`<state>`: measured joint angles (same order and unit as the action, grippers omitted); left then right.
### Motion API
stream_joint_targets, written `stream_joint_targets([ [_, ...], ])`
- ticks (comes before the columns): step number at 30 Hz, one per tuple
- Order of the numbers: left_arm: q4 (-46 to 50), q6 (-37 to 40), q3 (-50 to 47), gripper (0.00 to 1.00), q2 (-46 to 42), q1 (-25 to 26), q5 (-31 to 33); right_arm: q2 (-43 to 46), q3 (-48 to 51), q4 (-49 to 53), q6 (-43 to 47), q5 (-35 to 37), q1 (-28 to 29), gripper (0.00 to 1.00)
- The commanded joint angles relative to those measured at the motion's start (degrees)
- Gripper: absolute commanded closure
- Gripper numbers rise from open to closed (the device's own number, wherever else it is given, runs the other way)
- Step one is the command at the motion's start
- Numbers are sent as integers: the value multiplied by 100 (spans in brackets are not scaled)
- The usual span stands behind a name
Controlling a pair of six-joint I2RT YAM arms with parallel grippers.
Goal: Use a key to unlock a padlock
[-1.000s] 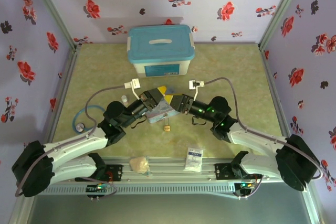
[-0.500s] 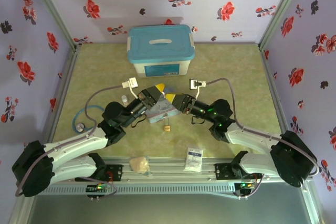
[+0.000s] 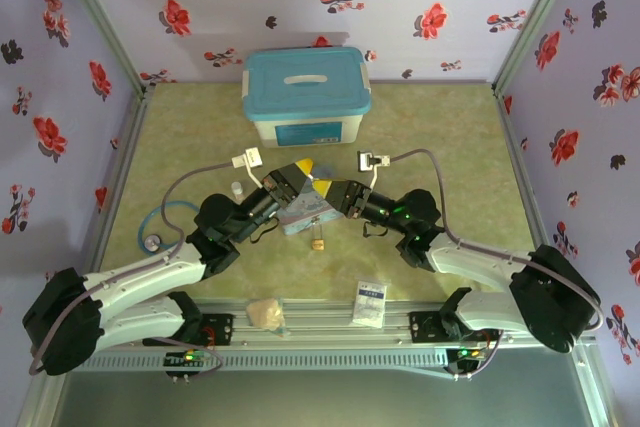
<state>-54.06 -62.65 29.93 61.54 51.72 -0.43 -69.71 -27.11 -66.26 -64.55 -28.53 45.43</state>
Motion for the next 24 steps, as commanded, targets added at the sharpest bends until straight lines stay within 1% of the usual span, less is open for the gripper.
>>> stream_joint_targets([
  [1, -309, 69, 0, 100, 23, -35, 88, 25, -23, -303, 65, -54, 37, 78],
  [4, -297, 34, -23, 100, 24, -40, 90, 104, 9, -245, 137, 7, 39, 85],
  [8, -282, -58, -75, 100, 60, -14, 90, 203, 78, -135, 223, 136, 40, 87],
  [13, -561, -203, -249, 100, 127, 5, 198, 223, 134, -109, 267, 176, 37, 100],
  [15, -514, -212, -267, 100, 122, 4, 249, 267, 165, -44, 318, 224, 43, 100],
  [16, -484, -215, -276, 97, 105, -2, 285, 307, 163, 23, 348, 239, 44, 100],
  [17, -456, -183, -295, 84, 72, 0, 334, 363, 175, 154, 392, 271, 38, 100],
  [18, -368, -124, -300, 60, 16, -3, 374, 448, 196, 352, 459, 365, 41, 100],
  [19, -166, -80, -290, 43, -56, -9, 430, 529, 206, 591, 546, 427, 44, 100],
  [20, 121, -8, -249, 16, -177, 1, 519, 634, 207, 881, 636, 496, 43, 100],
  [21, 480, 104, -207, 1, -315, 5, 610, 741, 220, 1227, 726, 588, 39, 100],
  [24, 1810, 398, -42, 0, -841, 13, 1061, 1046, 345, 1843, 891, 858, 34, 100],
])
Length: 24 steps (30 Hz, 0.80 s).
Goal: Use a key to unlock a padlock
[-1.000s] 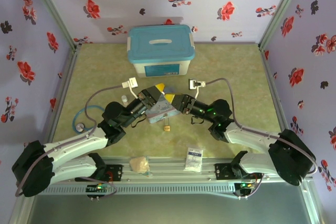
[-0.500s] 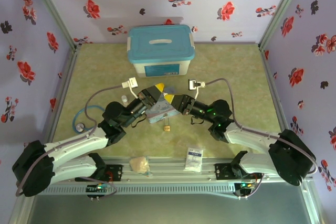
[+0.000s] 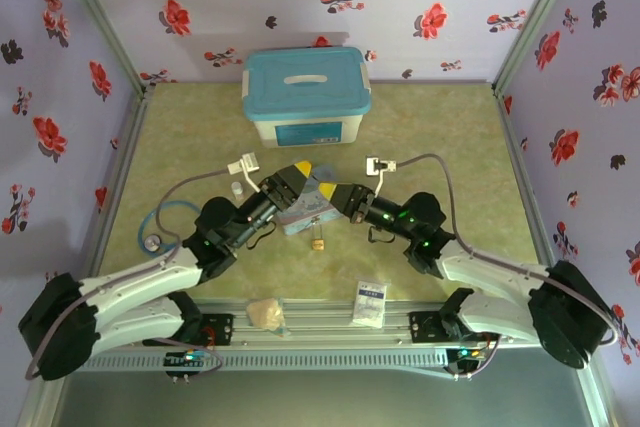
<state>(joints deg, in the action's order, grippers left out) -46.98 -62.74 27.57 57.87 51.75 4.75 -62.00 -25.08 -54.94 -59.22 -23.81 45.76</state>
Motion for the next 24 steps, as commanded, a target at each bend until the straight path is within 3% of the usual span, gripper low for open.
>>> stream_joint_targets([
  [1, 1454, 505, 236, 0, -614, 11, 664, 360, 159, 932, 411, 465, 0, 100],
  [5, 3522, 847, 710, 0, -850, 11, 868, 786, 106, 2350, 745, 895, -7, 100],
  [10, 4894, 1210, 1261, 0, -175, 26, 0, 1130, -93, 4285, 1191, 1444, -34, 100],
  [16, 4924, 928, 1075, 13, 479, 580, -280, 1528, 136, 5080, 1135, 1757, -252, 100],
  [19, 5417, 1062, 1363, 13, 1005, 894, -193, 1680, 351, 4893, 979, 1753, -260, 100],
  [24, 4987, 987, 1040, 13, 1482, 916, 77, 1870, 516, 4912, 877, 1740, -260, 100],
])
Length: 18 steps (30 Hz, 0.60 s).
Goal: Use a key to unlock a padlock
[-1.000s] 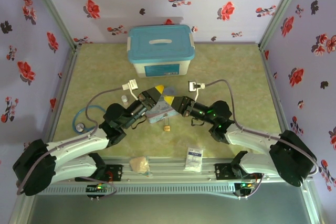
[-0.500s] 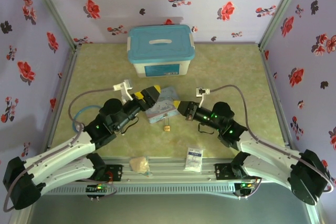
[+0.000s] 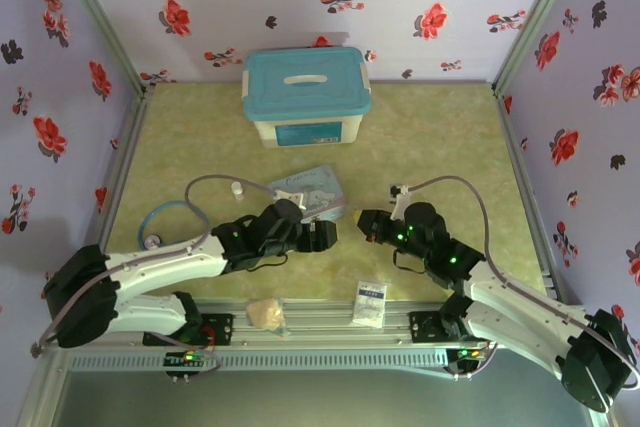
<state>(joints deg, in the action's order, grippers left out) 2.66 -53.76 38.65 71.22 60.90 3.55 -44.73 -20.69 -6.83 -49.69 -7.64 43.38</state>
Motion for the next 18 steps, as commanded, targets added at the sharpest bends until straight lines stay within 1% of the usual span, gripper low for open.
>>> stream_joint_targets([
  [1, 1, 121, -40, 13, 265, -8, 231, 179, 90, 121, -93, 114, -24, 100],
  [5, 253, 493, 404, 13, 926, -45, 464, 321, 153, 188, -111, 52, -22, 100],
  [7, 341, 552, 537, 13, 1230, -128, 520, 388, 162, 255, -109, 70, -23, 100],
  [8, 257, 546, 517, 14, 1306, -164, 578, 428, 162, 305, -107, 85, -23, 100],
  [12, 194, 546, 398, 16, 1328, -175, 1230, 613, 222, 418, -128, 144, -22, 100],
  [14, 107, 569, 343, 16, 1358, -175, 1416, 676, 257, 445, -142, 192, -22, 100],
  [16, -236, 608, 218, 18, 1385, -176, 1371, 708, 271, 472, -147, 227, -24, 100],
  [18, -420, 556, 191, 22, 1516, -175, 1185, 712, 266, 507, -133, 236, -22, 100],
])
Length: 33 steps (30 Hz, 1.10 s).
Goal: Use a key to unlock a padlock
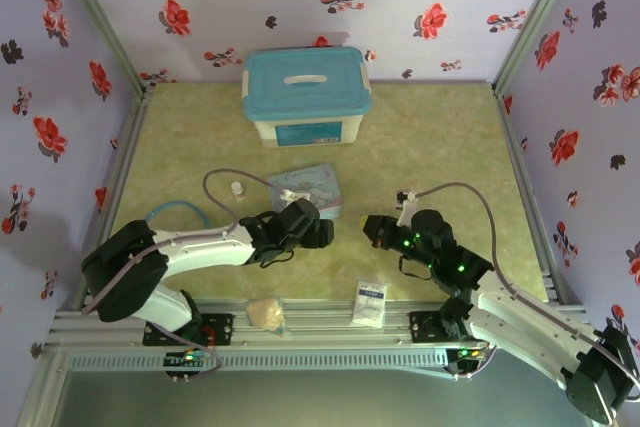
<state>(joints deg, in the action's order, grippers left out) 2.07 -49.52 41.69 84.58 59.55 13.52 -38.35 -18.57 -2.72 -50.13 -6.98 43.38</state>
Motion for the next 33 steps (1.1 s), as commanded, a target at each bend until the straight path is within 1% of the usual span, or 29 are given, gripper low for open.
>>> stream_joint_targets([
  [1, -431, 100, -125, 23, 248, -40, 115, 73, 46, 105, -80, 175, -29, 100],
  [4, -808, -159, -338, 30, 384, -31, -42, 49, 54, 130, -76, 189, -22, 100],
  [6, -1088, -300, -536, 34, 390, -14, -42, 42, 68, 118, -96, 189, -25, 100],
  [11, -1362, -447, -736, 42, 437, 42, 39, 34, 121, 94, -120, 198, -23, 100],
  [16, -2264, -796, -1108, 55, 733, 141, 137, 22, 163, 153, -181, 323, -22, 100],
  [18, -2557, -889, -1149, 63, 908, 211, 173, 24, 245, 25, -254, 321, -22, 100],
  [22, -2622, -950, -1159, 67, 948, 315, 342, 36, 325, -22, -335, 303, -16, 100],
  [28, -2685, -1022, -1218, 80, 742, 320, 339, 22, 456, -172, -453, 313, -13, 100],
  [31, -2859, -1171, -1323, 85, 636, 320, 336, -220, 568, -641, -570, 76, -13, 100],
  [33, -3089, -1339, -1461, 89, 569, 312, 336, -577, 828, -1532, -706, -212, -18, 100],
])
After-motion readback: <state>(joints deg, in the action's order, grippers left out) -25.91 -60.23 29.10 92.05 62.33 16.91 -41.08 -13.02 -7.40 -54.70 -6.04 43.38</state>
